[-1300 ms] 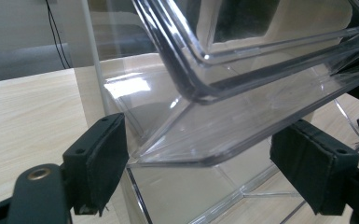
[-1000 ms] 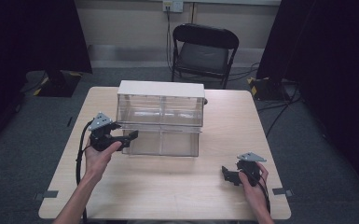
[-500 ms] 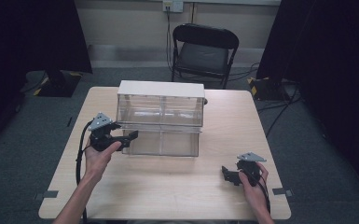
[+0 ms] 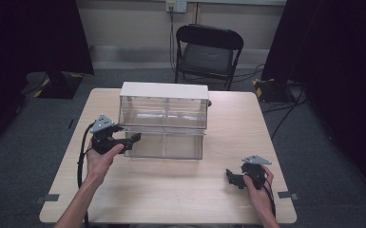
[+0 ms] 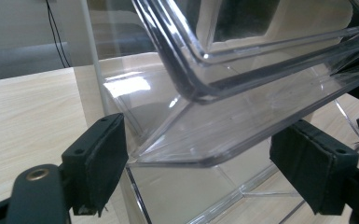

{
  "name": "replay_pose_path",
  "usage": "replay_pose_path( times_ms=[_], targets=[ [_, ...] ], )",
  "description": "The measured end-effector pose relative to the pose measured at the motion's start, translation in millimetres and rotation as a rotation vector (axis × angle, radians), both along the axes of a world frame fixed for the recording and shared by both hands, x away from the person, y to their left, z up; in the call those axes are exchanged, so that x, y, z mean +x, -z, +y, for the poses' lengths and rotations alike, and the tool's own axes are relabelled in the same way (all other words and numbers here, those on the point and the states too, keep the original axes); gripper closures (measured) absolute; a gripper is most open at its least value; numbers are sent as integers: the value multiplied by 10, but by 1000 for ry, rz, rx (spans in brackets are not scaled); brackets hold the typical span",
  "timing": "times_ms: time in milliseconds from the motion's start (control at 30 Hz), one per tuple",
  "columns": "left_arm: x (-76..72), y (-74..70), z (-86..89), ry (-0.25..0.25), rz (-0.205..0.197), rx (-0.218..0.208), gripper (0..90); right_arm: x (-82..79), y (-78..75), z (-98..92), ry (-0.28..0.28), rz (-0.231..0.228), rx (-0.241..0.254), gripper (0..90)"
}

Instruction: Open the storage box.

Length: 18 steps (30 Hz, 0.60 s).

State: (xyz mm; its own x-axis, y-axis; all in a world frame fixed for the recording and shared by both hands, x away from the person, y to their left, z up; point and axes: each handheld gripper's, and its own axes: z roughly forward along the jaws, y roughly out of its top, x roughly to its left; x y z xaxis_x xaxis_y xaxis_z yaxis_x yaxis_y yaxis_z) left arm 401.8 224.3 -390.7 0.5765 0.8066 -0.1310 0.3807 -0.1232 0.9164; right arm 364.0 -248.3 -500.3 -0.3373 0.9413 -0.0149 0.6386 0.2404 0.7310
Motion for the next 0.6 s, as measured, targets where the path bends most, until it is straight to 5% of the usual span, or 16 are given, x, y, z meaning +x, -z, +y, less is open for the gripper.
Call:
replay_pose_path(
  times_ms=[600],
  targets=[
    [-1, -3, 12, 6, -2, 14, 190, 0, 0, 0, 0, 0, 0, 102]
  ],
)
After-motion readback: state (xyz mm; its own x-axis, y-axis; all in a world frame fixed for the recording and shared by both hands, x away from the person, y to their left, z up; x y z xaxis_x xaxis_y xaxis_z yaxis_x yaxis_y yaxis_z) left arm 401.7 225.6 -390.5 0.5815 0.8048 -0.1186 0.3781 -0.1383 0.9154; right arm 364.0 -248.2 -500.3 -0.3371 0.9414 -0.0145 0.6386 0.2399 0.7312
